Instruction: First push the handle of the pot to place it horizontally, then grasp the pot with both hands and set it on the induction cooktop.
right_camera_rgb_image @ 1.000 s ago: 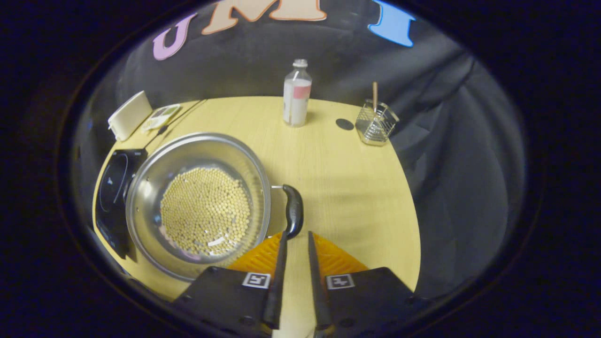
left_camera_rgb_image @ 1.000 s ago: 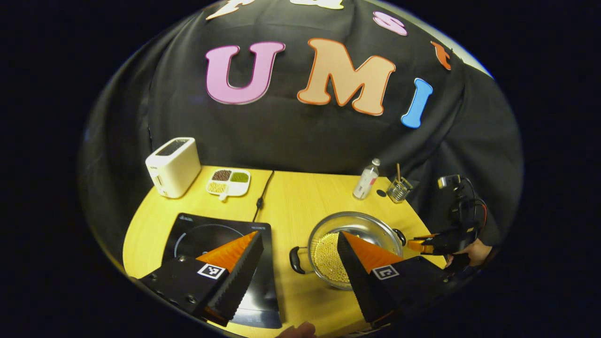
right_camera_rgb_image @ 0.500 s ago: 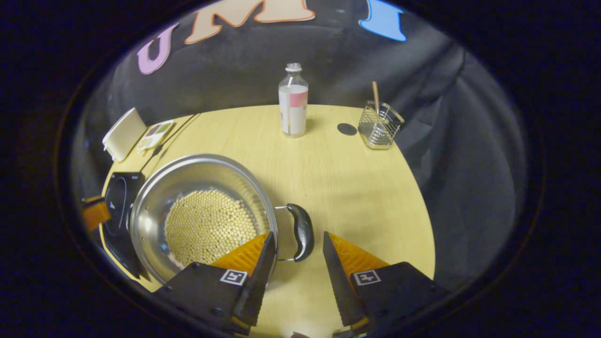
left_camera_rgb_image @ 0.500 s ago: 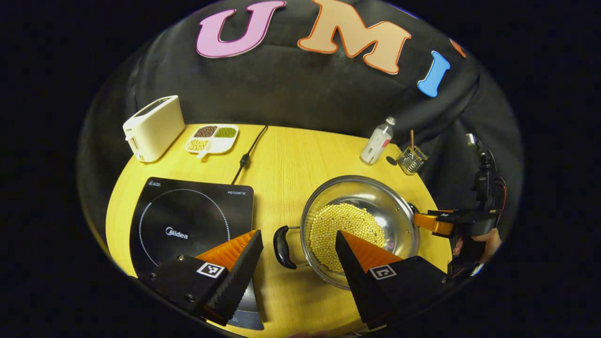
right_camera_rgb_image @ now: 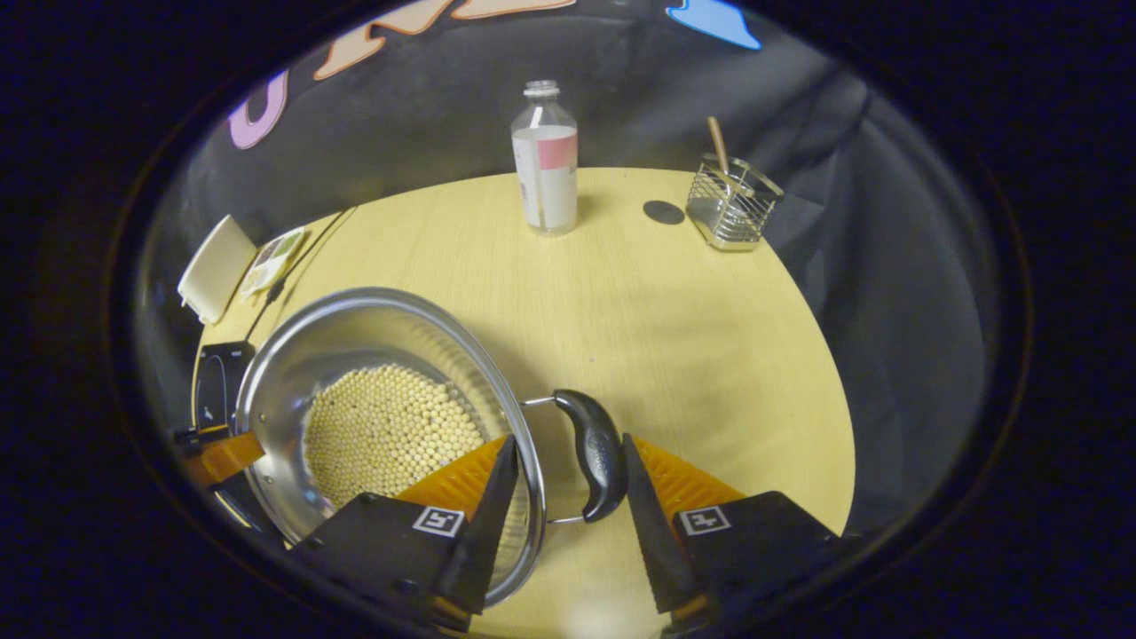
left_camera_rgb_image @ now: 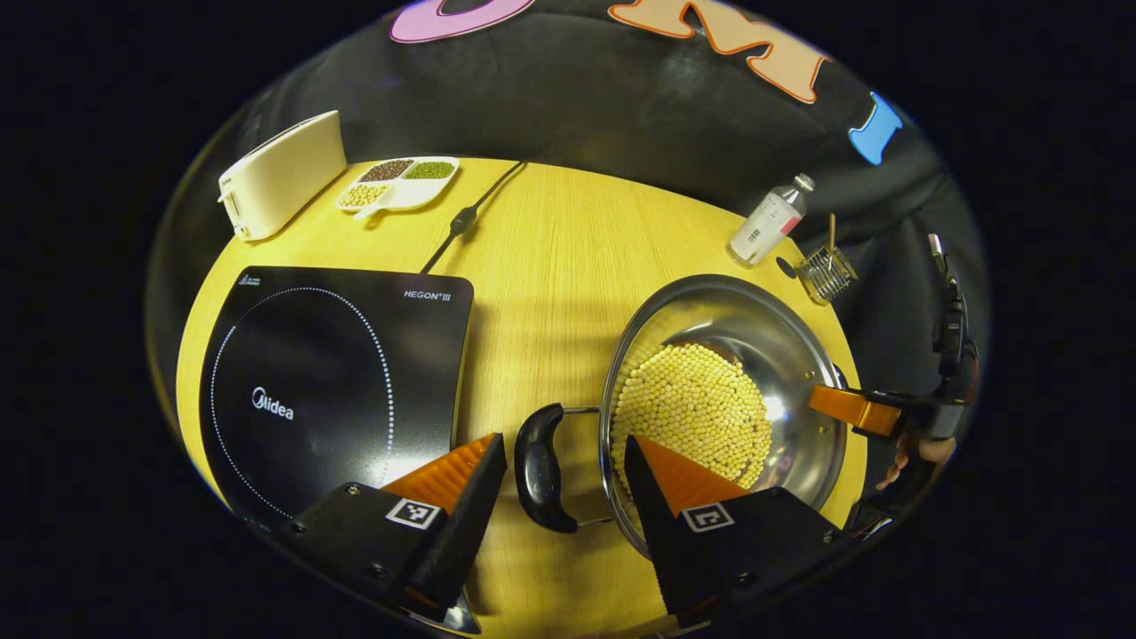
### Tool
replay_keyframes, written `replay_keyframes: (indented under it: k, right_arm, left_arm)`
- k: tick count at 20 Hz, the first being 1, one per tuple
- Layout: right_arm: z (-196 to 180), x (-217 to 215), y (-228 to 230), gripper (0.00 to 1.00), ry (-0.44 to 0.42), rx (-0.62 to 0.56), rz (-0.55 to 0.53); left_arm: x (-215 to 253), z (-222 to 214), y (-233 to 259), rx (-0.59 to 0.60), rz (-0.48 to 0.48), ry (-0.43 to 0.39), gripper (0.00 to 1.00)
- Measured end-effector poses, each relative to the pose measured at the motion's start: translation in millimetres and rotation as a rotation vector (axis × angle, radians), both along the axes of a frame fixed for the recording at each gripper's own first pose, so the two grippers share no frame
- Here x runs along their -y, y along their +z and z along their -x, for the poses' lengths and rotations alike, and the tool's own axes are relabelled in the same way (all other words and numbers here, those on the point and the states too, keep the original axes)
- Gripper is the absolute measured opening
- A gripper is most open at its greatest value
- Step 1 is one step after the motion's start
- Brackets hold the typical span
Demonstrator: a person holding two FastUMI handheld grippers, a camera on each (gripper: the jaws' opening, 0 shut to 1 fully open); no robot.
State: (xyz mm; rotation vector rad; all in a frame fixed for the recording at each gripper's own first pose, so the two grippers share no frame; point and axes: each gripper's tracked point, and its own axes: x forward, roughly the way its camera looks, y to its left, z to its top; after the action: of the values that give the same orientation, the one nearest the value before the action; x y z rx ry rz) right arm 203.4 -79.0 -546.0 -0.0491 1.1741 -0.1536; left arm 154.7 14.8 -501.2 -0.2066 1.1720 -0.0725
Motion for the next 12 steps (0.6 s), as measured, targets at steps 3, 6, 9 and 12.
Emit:
replay_keyframes:
  k: [3, 6, 9, 12]
  right_arm:
    - [2.3, 0.0, 0.1, 0.70, 0.005, 0.011, 0.022]
    - [6.3, -0.3, -2.0, 0.63, 0.004, 0.026, 0.020]
    - [13.8, -0.2, 1.1, 0.61, -0.012, 0.033, 0.015]
    - [17.6, -0.4, 1.7, 0.60, -0.014, 0.023, 0.021]
  left_arm:
    - [1.3, 8.3, -21.3, -0.047, 0.009, 0.007, 0.60]
    - [5.6, 1.5, -26.6, -0.029, 0.034, 0.045, 0.64]
    - [3.1, 0.3, -27.0, -0.019, 0.012, 0.000, 0.61]
    - [0.8, 8.2, -28.2, -0.058, -0.014, -0.017, 0.61]
